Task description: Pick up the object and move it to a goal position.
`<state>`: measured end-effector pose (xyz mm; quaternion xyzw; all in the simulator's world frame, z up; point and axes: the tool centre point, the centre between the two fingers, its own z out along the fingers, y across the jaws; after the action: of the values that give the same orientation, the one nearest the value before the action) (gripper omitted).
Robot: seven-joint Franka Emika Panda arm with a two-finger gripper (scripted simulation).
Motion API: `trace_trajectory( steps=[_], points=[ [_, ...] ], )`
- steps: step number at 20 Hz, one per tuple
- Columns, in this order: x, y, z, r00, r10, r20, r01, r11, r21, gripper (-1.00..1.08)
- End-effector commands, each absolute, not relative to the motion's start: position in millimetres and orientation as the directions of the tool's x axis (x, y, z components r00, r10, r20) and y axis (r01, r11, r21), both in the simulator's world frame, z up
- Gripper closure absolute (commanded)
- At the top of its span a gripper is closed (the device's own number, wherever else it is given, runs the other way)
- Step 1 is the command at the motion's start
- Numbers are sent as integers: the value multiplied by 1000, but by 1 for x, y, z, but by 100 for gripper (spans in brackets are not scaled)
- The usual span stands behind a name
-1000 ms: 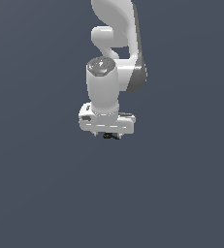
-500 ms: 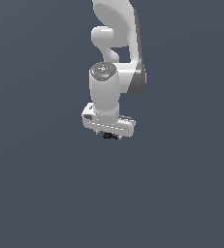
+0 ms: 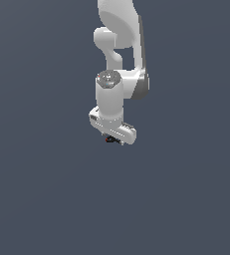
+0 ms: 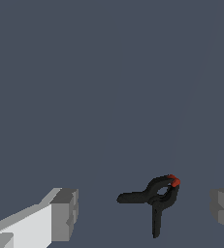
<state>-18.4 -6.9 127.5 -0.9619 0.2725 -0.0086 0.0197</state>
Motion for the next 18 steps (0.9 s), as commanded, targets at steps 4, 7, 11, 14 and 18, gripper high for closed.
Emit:
trace_trajectory(
  steps=[4,7,11,14,18],
  points=[
    [-32,-6,113,761,-649,-3,-649,-760,-36,-92],
    [-39,-5,106,704,-710,-7,-710,-704,-32,-92],
    [-49,-5,96,620,-784,-10,-784,-620,-25,-92],
    [-57,-5,89,552,-834,-10,-834,-552,-20,-92],
    [-67,-6,80,457,-889,-9,-889,-457,-13,-92]
  ],
)
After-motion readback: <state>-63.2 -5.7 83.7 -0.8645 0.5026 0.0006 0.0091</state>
